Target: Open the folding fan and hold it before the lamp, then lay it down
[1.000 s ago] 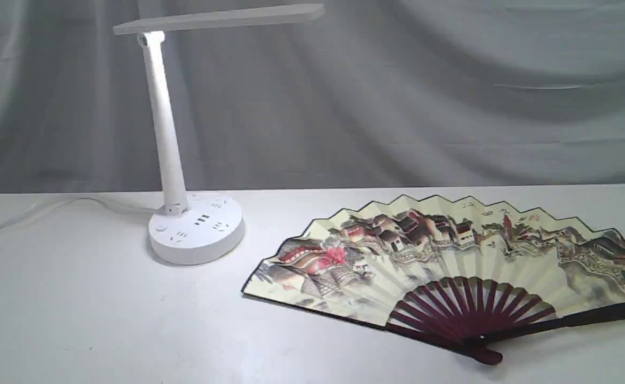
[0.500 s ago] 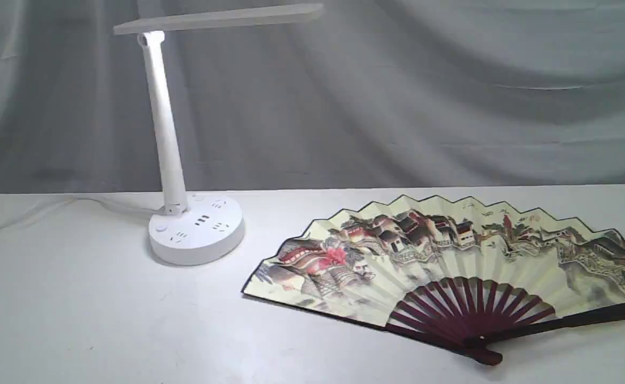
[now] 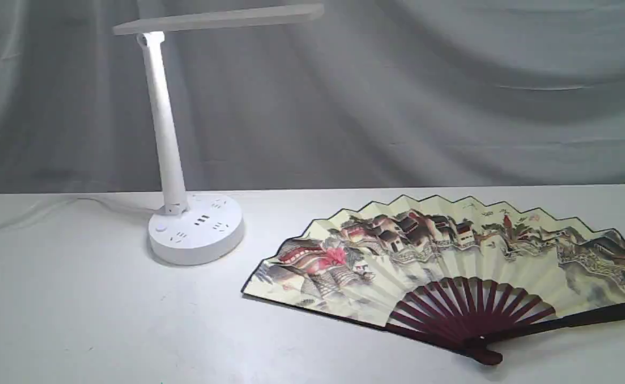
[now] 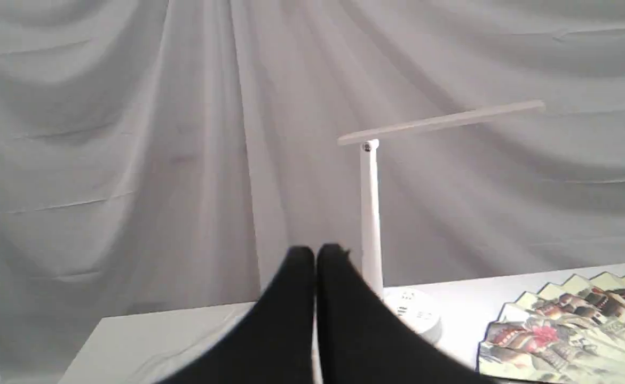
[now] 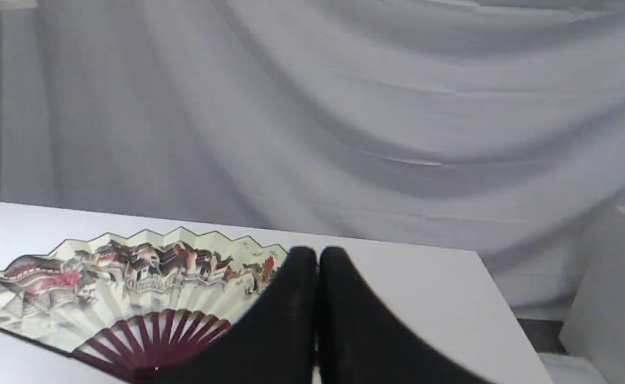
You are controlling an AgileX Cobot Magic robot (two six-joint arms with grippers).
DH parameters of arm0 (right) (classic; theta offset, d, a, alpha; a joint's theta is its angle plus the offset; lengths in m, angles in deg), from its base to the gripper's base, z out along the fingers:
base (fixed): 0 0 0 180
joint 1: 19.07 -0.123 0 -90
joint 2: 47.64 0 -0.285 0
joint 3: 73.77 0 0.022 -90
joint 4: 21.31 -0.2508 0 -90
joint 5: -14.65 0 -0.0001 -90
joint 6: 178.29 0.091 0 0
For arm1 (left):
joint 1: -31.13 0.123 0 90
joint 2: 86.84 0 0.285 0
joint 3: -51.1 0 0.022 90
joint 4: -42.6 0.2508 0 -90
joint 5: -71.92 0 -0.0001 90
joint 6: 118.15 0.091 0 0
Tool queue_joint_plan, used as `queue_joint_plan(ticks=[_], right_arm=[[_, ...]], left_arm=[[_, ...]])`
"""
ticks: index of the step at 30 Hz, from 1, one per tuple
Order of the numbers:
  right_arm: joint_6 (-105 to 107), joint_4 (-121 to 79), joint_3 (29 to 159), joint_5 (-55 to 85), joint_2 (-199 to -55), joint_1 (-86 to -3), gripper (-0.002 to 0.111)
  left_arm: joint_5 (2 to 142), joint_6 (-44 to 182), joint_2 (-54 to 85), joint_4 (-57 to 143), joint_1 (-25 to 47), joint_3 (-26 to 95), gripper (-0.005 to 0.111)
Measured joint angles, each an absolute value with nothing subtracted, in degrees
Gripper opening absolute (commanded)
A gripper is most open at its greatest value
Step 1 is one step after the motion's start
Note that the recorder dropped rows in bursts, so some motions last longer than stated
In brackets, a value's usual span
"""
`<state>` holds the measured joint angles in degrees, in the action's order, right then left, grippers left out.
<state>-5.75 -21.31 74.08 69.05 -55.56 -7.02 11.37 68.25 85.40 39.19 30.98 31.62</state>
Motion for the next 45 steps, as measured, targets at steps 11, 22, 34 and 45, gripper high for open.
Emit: queue_joint_plan(ticks=[11,22,34,45], right_arm=[[-5.65,-21.31,59.33,50.37,-55.66,-7.02,0.000],[-5.65,-22.13,47.21,37.02,-55.66,-7.02,0.000],[-5.43,-22.72,32.17,22.08,-55.66,-7.02,0.000],[-5.43,-22.35,29.22,22.21,-55.66,-7.02,0.000]], left_arm=[[26.24,68.25,85.30,34.82,30.98,13.13,0.000],[47.87,68.13,85.13,32.77,30.98,-5.10,0.000],[61.84,68.13,85.25,32.81,30.98,-18.66,0.000],[63.92,68.37,85.25,37.02,30.98,-25.88,0.000]])
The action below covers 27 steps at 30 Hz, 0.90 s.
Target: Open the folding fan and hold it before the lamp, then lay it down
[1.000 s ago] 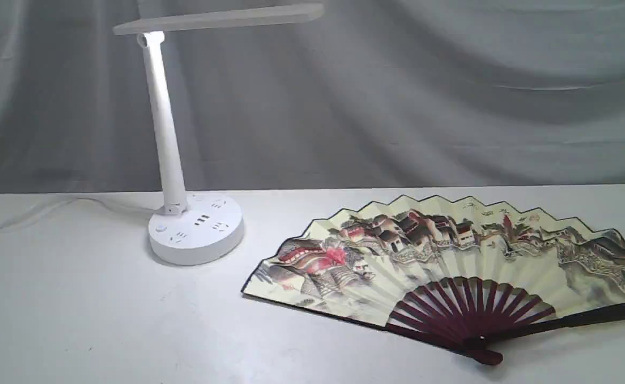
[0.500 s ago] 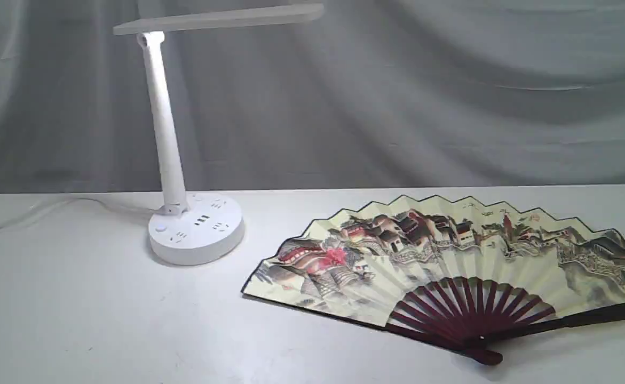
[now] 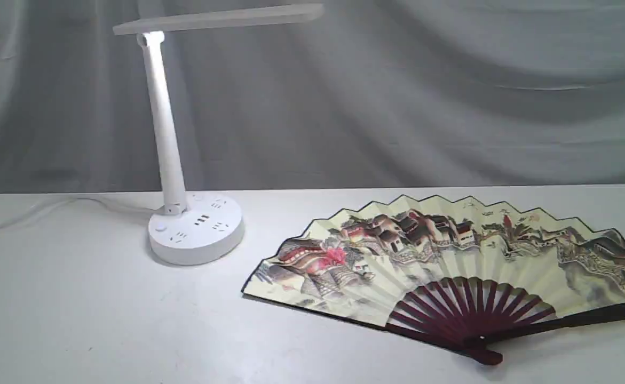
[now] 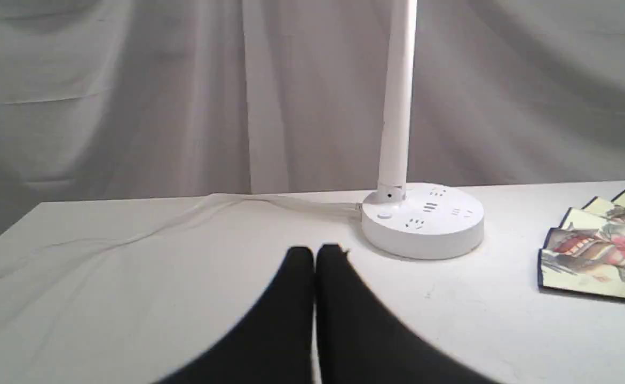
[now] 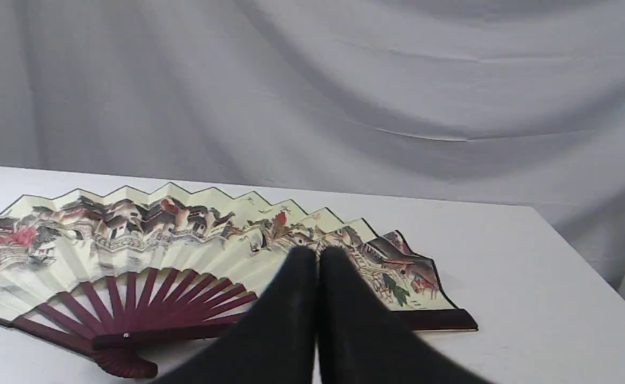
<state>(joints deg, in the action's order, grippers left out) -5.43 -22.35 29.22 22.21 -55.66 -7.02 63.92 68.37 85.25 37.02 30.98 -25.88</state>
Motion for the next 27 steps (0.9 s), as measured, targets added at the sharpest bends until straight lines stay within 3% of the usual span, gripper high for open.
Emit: queue_joint_plan(ticks=[27], right_arm=[[-5.65,-21.31,29.22,26.39,-55.66,-7.02,0.000]], left_arm=[[60.18,67.79,85.25,37.52,30.98,-25.88,0.000]])
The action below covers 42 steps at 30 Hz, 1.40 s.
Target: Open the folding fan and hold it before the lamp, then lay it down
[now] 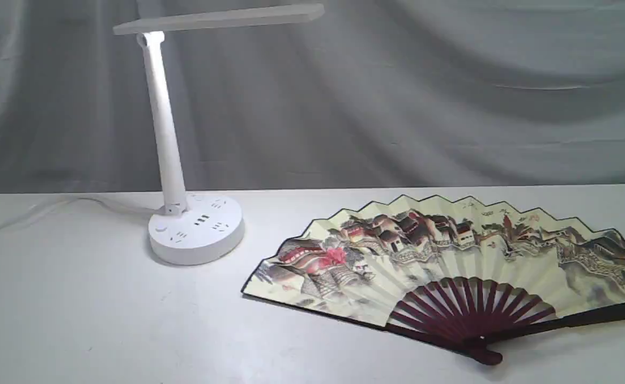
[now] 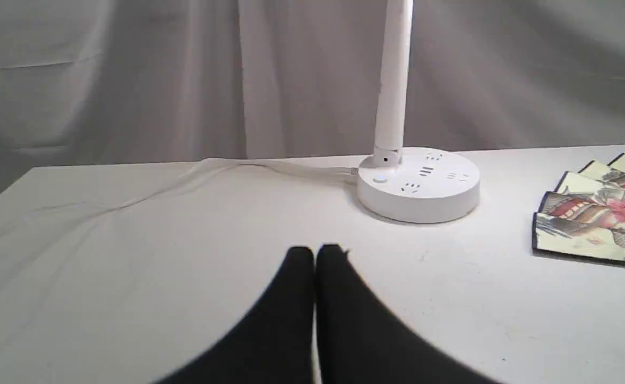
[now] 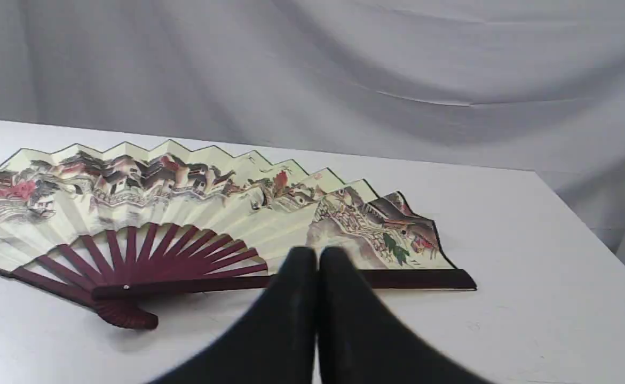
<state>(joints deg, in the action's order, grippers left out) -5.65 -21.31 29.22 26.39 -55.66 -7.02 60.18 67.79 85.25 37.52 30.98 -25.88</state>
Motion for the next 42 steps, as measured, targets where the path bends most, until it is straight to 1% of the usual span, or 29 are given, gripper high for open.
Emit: queue_joint_plan(ticks=[42], right_arm=[[-5.65,-21.31,29.22,26.50,-55.66,-7.02,0.000]], left_arm=[[60.18,66.76,85.25,37.52,30.98,-25.88,0.000]])
